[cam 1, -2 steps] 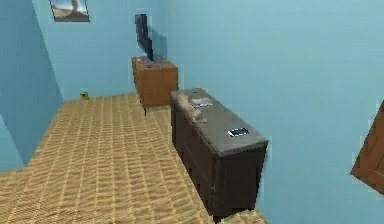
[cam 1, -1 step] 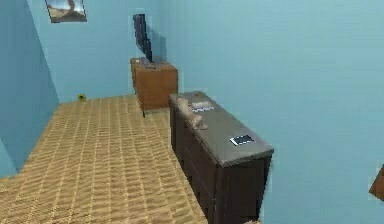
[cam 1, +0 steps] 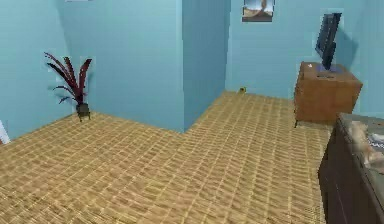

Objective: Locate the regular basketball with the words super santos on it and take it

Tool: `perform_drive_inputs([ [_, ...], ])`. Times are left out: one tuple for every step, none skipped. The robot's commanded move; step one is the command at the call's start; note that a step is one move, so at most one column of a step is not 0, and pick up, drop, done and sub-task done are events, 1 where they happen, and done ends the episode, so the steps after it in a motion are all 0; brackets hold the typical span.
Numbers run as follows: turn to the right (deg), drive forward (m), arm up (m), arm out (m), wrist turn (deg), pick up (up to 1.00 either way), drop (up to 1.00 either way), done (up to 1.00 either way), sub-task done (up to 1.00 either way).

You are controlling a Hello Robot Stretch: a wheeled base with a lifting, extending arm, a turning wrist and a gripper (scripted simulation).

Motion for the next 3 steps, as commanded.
perform_drive_inputs([
  [-18.0,0.00,0.00,0.00,0.0,0.00,0.00,0.00,0.00],
  [0.0,0.95,0.00,0.00,0.0,0.00,0.00,0.00,0.00],
  [-42.0,0.00,0.00,0.00,0.0,0.00,0.00,0.00,0.00],
])
